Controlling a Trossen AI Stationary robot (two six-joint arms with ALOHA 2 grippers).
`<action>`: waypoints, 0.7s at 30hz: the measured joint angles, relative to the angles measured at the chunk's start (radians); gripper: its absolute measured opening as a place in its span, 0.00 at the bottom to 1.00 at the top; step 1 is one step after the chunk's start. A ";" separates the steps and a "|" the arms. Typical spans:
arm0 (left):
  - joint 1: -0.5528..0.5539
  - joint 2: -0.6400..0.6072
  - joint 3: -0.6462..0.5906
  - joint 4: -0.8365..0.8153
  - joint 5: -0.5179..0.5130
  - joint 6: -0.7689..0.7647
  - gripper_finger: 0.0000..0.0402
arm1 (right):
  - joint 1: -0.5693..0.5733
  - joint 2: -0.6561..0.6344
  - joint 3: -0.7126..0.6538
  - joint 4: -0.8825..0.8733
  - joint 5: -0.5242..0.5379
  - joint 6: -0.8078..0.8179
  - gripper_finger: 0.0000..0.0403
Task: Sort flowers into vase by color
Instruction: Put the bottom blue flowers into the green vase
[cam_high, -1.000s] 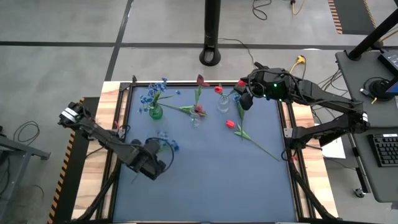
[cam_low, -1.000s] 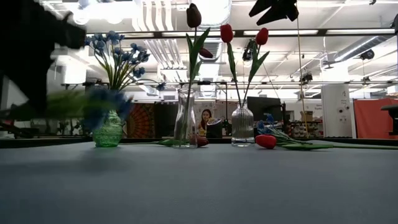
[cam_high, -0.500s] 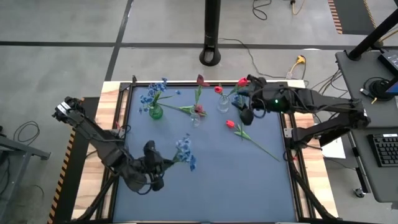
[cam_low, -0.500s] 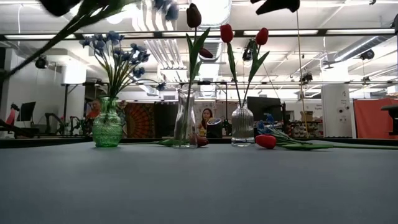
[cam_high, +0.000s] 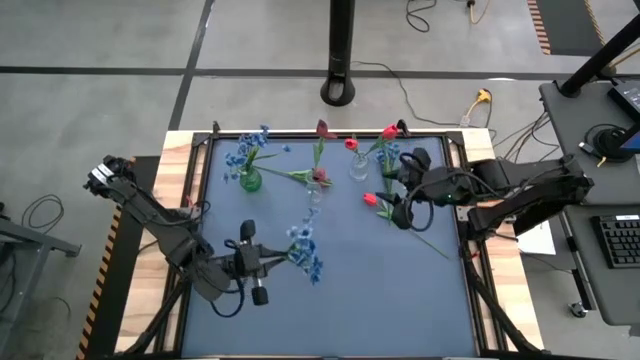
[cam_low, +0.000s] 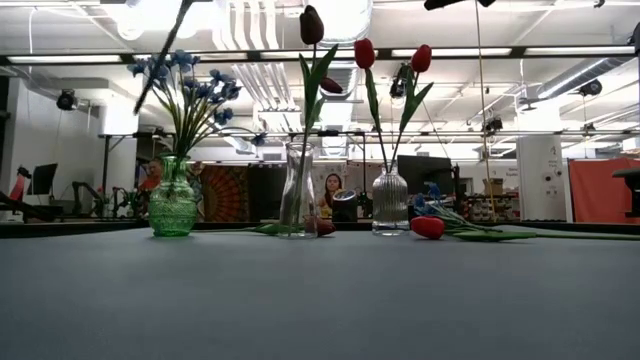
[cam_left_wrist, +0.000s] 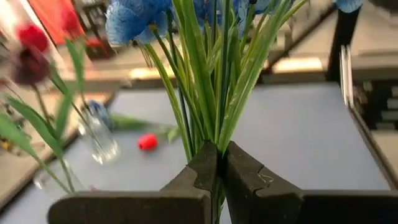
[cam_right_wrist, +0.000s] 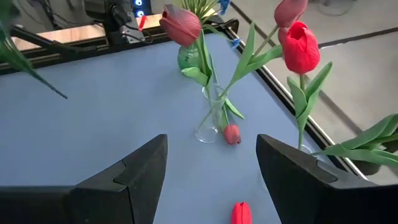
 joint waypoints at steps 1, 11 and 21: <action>0.002 -0.007 0.000 0.033 -0.018 0.030 0.00 | 0.008 0.000 -0.003 0.000 0.014 0.000 0.59; 0.055 -0.173 -0.001 0.308 -0.069 0.415 0.00 | 0.021 0.000 -0.032 0.032 0.042 -0.017 0.59; 0.199 -0.460 0.032 0.329 -0.069 0.697 0.00 | 0.021 0.003 -0.041 0.062 0.058 -0.036 0.59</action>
